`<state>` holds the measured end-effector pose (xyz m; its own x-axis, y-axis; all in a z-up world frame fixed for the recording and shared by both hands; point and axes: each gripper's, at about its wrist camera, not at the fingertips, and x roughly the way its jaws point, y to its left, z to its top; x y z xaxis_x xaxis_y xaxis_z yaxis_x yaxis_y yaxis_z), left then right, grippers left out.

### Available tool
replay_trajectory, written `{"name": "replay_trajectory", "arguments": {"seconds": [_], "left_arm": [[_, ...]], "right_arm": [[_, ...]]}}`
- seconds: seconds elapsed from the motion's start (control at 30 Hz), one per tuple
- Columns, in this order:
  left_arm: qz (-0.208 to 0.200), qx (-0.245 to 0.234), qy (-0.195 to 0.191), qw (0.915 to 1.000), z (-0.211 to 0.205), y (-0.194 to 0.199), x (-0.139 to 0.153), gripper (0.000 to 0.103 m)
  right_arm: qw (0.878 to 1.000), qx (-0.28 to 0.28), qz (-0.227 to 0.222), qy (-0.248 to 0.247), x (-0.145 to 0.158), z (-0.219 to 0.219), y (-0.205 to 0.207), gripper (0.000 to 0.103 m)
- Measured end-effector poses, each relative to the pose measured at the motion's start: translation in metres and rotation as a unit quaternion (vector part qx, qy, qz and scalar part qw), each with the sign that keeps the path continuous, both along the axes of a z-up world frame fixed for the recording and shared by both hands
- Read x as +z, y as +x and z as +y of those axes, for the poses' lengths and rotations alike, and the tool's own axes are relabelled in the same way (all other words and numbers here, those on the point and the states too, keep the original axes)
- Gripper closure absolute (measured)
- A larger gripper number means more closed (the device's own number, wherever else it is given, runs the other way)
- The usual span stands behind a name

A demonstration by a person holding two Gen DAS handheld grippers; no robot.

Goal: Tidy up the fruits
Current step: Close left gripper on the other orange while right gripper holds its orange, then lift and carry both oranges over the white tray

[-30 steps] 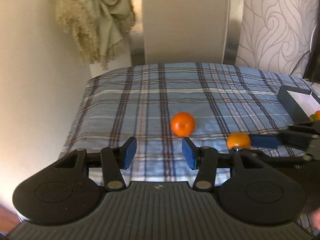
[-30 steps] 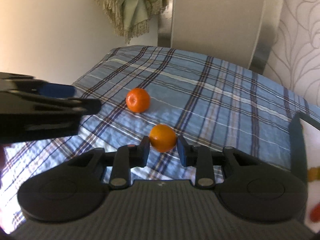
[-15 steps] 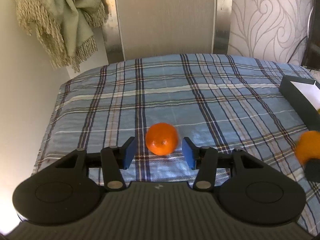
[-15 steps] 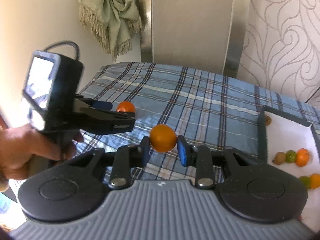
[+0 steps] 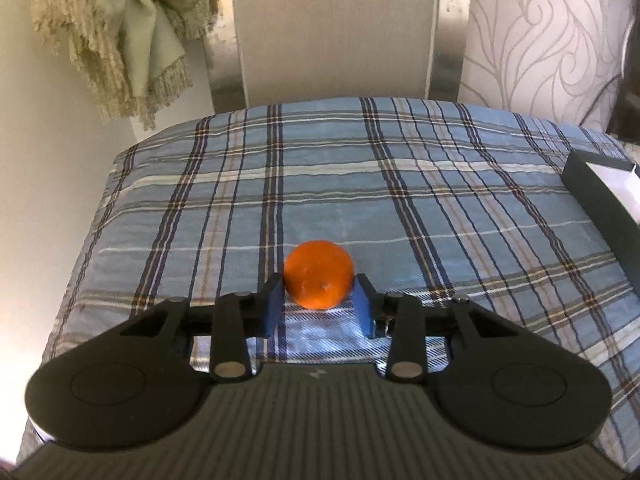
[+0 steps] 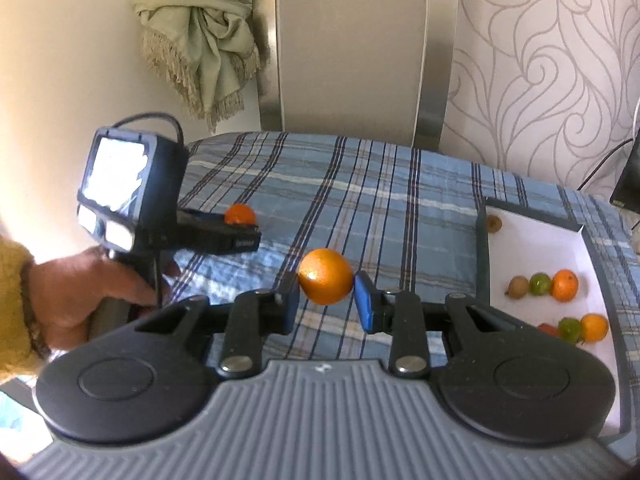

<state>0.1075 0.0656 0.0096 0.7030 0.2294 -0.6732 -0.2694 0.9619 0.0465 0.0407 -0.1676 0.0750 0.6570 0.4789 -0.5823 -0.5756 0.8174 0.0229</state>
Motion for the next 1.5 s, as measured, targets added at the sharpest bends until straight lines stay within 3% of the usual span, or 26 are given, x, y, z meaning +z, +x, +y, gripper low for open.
{"name": "replay_trajectory", "arguments": {"seconds": [0.3, 0.63, 0.87, 1.5], "left_arm": [[-0.003, 0.049, 0.016, 0.9987, -0.029, -0.016, 0.009, 0.061], [-0.024, 0.053, 0.02, 0.9981, -0.101, -0.019, 0.032, 0.061], [-0.037, 0.031, 0.014, 0.9987, -0.152, -0.014, 0.045, 0.061], [-0.059, -0.089, -0.007, 0.9943, -0.253, 0.027, 0.066, 0.06]], "right_arm": [[0.999, 0.034, -0.008, 0.018, 0.002, -0.04, 0.002, 0.071], [0.998, 0.049, -0.013, 0.031, 0.003, -0.098, 0.003, 0.071], [0.999, 0.035, -0.017, 0.036, 0.005, -0.135, 0.004, 0.071], [0.998, -0.056, -0.017, 0.037, 0.0, -0.192, 0.013, 0.071]]}}
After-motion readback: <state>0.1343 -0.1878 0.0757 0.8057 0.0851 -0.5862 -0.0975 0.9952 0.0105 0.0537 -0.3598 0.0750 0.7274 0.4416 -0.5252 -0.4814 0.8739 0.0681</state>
